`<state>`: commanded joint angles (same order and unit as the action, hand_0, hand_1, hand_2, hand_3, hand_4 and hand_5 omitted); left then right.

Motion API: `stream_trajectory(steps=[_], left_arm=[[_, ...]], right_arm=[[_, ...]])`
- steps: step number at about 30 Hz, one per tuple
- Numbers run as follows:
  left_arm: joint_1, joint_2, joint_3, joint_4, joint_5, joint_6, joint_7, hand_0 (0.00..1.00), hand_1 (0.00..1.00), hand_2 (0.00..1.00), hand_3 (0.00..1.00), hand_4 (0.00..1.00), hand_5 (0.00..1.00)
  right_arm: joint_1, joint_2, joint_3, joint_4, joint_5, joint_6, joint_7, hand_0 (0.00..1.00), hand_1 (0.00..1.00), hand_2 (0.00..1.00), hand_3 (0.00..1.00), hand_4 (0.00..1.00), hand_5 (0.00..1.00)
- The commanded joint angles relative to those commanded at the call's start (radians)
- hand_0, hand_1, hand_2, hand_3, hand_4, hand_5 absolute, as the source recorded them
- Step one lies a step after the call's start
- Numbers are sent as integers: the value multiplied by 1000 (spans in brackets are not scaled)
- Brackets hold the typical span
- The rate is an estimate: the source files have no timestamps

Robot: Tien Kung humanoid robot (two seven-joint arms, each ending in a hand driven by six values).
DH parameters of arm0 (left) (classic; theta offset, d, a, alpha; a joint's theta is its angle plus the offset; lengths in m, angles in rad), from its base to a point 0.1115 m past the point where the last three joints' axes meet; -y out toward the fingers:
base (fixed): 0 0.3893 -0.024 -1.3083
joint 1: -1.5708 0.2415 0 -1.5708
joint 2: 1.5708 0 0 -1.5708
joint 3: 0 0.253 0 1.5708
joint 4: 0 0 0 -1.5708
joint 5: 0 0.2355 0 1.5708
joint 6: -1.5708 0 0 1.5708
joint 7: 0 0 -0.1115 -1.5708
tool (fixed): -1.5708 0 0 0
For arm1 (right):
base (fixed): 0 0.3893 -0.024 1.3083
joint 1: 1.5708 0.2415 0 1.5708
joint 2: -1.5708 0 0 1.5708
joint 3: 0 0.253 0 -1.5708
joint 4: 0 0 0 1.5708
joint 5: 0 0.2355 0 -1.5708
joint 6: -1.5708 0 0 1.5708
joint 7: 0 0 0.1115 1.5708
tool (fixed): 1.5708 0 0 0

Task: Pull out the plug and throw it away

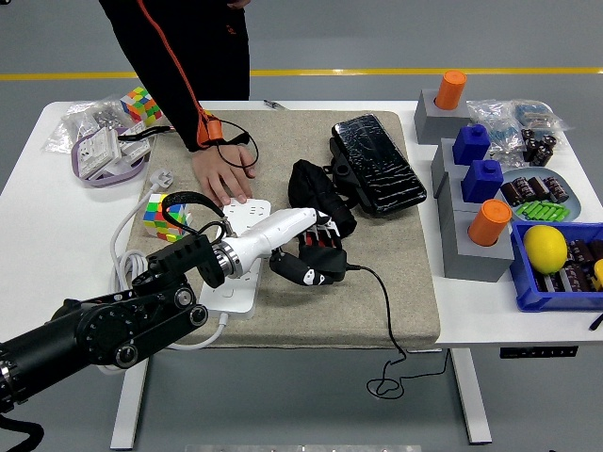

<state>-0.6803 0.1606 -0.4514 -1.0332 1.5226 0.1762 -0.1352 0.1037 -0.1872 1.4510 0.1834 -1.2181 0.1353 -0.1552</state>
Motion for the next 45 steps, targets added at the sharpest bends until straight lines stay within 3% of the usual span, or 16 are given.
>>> stream_trajectory(steps=[4, 5, 10, 11, 16, 17, 22, 23, 25, 29, 34, 35, 37, 41, 42, 45], left_arm=[[-2, -3, 8, 14, 8, -1, 5, 394, 440, 488, 550, 784, 2], [-3, -3, 10, 16, 13, -10, 17, 625, 663, 627, 744, 938, 33], [1, -5, 12, 21, 56, -27, 47, 625, 663, 627, 744, 938, 33], [2, -4, 13, 21, 60, -26, 46, 831, 895, 864, 923, 998, 247], [7, -1, 6, 18, 65, -13, 27, 831, 895, 864, 923, 998, 247], [10, 0, -1, 17, 65, -7, 17, 998, 998, 998, 998, 998, 434], [33, 12, -53, -10, 75, 0, -1, 998, 998, 998, 998, 998, 434], [44, 20, -73, -29, 83, -9, 0, 998, 998, 998, 998, 998, 581], [60, 34, -107, -64, 94, -19, 4, 998, 998, 998, 998, 998, 581], [120, 90, -197, -184, 97, -31, 3, 998, 998, 998, 998, 998, 587], [212, 179, -315, -349, 38, -39, -3, 998, 998, 998, 998, 998, 587], [229, 194, -336, -378, 28, -42, 0, 577, 662, 687, 968, 998, 425], [270, 231, -381, -433, 18, -52, 13, 577, 662, 687, 968, 998, 425], [331, 277, -430, -504, 33, -81, 36, 577, 662, 687, 968, 998, 425], [349, 289, -440, -521, 28, -96, 46, 227, 230, 285, 831, 916, 321], [394, 315, -466, -563, 12, -159, 109, 227, 230, 285, 831, 916, 321]], right_arm=[[2, -1, -2, 1, 3, -1, 0, 638, 675, 683, 597, 997, 471], [3, -1, -2, 2, 4, -1, 0, 635, 675, 683, 597, 997, 471], [3, -1, -2, 2, 5, -1, 0, 635, 675, 683, 597, 997, 471], [3, 0, -2, 2, 4, -1, 0, 635, 675, 683, 597, 997, 470], [2, 1, 0, 2, 4, -1, 1, 635, 675, 683, 597, 997, 470], [2, 1, 1, 2, 4, -1, 1, 636, 675, 684, 597, 997, 470], [1, 0, 4, 2, 1, -1, 1, 636, 675, 684, 597, 997, 470], [1, 1, 8, 2, -1, -1, 1, 636, 675, 684, 597, 997, 470], [0, 1, 12, 2, -2, -1, 1, 636, 675, 684, 597, 997, 470], [0, 1, 19, 3, -6, -1, 1, 636, 675, 683, 597, 997, 470], [-3, 0, 30, 3, -14, -1, 1, 636, 675, 683, 597, 997, 470], [-3, 0, 31, 3, -13, -1, 1, 636, 675, 683, 596, 997, 470], [-3, 0, 35, 4, -14, -1, 1, 636, 675, 683, 596, 997, 470], [-3, 1, 39, 5, -16, -1, 2, 636, 675, 683, 596, 997, 470], [-4, 1, 40, 6, -16, -1, 2, 636, 676, 683, 596, 997, 471], [-5, 0, 42, 6, -17, -1, 2, 636, 676, 683, 596, 997, 471]])
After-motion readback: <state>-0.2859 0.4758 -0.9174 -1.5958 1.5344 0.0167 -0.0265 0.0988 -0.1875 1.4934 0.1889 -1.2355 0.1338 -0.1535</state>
